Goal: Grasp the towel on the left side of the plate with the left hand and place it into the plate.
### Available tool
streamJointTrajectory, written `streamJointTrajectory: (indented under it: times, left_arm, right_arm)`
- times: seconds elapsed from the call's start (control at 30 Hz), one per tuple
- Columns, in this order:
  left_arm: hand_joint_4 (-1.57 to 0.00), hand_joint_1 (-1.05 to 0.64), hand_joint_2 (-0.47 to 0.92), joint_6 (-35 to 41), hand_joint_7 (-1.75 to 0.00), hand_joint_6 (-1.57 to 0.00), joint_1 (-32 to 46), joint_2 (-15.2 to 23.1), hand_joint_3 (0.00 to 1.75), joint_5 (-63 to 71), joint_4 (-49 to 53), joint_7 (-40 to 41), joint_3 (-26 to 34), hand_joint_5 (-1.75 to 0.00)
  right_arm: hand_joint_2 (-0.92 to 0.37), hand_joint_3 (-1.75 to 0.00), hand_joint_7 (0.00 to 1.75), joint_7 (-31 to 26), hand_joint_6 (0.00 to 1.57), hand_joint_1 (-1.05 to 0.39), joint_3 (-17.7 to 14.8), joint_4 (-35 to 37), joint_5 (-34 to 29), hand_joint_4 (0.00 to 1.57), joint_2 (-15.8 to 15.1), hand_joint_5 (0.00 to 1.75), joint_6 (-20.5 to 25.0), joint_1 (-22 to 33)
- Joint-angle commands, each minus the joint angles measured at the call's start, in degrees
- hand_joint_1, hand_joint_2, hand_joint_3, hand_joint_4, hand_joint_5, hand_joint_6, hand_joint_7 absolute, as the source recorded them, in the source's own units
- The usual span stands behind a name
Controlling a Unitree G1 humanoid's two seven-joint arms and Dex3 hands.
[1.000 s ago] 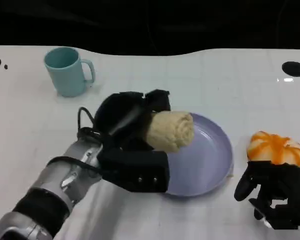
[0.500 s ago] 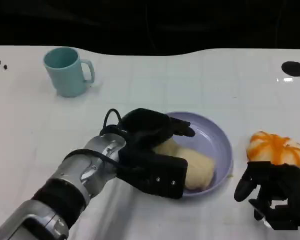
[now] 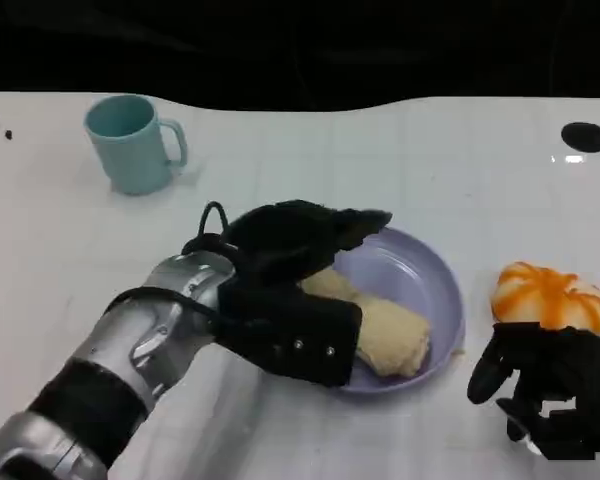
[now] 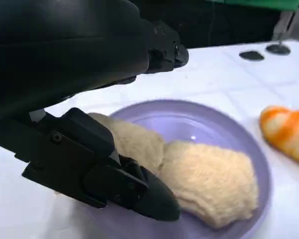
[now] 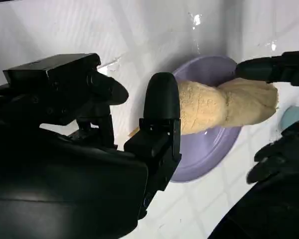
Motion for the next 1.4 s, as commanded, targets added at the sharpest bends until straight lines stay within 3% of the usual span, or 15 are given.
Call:
streamJointTrajectory:
  times: [0.03,0.17,0.3,0.47,0.57,0.77,0.83,0.97,1.17,1.27,1.4]
  left_arm:
    - [-0.18,-0.82,0.92,2.8,-0.07,-0.16,5.3,2.9,0.10,-7.1,-7.8,-5.6,5.1,-0.22]
    - [-0.30,-0.73,0.92,4.2,-0.10,-0.26,10.6,4.6,0.09,-13.9,-14.4,-8.7,9.7,-0.29]
    - [-0.40,-0.58,0.92,7.2,-0.10,-0.39,15.6,3.6,0.05,-22.8,-19.2,-10.6,14.7,-0.35]
    - [-0.49,-0.42,0.92,11.4,-0.11,-0.60,22.4,3.1,0.07,-29.1,-25.6,-10.2,19.0,-0.67]
    - [-0.64,-0.35,0.92,15.5,-0.17,-0.76,27.0,2.4,0.08,-34.6,-29.7,-10.7,21.7,-0.81]
    - [-0.78,-0.24,0.92,20.9,-0.24,-0.95,34.9,1.8,0.28,-38.8,-37.0,-9.0,24.7,-0.93]
    - [-0.76,-0.20,0.90,22.8,-0.27,-0.97,37.4,0.7,0.38,-39.5,-39.4,-7.4,25.6,-1.05]
    - [-0.72,-0.13,0.76,27.5,-0.63,-0.88,40.6,-0.5,0.78,-41.0,-43.3,-5.4,26.6,-1.35]
    - [-0.63,-0.11,0.65,30.9,-1.36,-0.68,42.4,-1.5,1.08,-42.8,-44.2,-4.4,27.5,-1.72]
    - [-0.62,-0.12,0.66,31.8,-1.55,-0.62,41.9,-1.8,1.09,-43.0,-43.6,-3.9,27.8,-1.74]
    - [-0.64,-0.12,0.65,32.5,-1.60,-0.60,41.1,-1.4,1.09,-43.7,-42.3,-4.4,28.0,-1.75]
  right_arm:
    - [-0.79,-0.72,1.31,0.2,0.61,0.11,-0.8,-0.6,0.3,0.59,-1.0,1.57,0.0,0.2]
    - [-0.79,-0.72,1.31,0.3,0.62,0.10,-0.9,-0.4,0.5,0.59,-1.0,1.57,-0.1,0.2]
    - [-0.80,-0.72,1.31,0.2,0.62,0.10,-0.9,-0.8,0.4,0.59,-1.0,1.57,0.2,0.3]
    - [-0.79,-0.71,1.32,0.1,0.62,0.10,-0.8,-1.0,0.2,0.60,-1.0,1.58,0.2,0.4]
    - [-0.79,-0.71,1.31,0.1,0.62,0.10,-1.0,-1.3,0.4,0.60,-1.0,1.57,0.4,0.5]
    - [-0.80,-0.72,1.31,0.1,0.61,0.10,-1.1,-2.0,0.5,0.58,-1.0,1.57,1.0,0.6]
    - [-0.80,-0.72,1.31,0.2,0.62,0.10,-1.1,-1.8,0.6,0.59,-1.0,1.57,0.9,0.5]
    - [-0.79,-0.74,1.32,0.3,0.62,0.10,-1.2,-1.8,0.6,0.59,-1.1,1.58,0.8,0.5]
    - [-0.78,-0.75,1.32,0.4,0.62,0.11,-1.3,-1.7,0.7,0.60,-1.2,1.57,0.4,0.7]
    - [-0.77,-0.76,1.32,0.4,0.63,0.11,-1.4,-1.8,0.7,0.61,-1.3,1.57,0.5,0.7]
    - [-0.77,-0.77,1.31,0.6,0.63,0.11,-1.7,-1.8,1.0,0.60,-1.3,1.57,0.9,0.8]
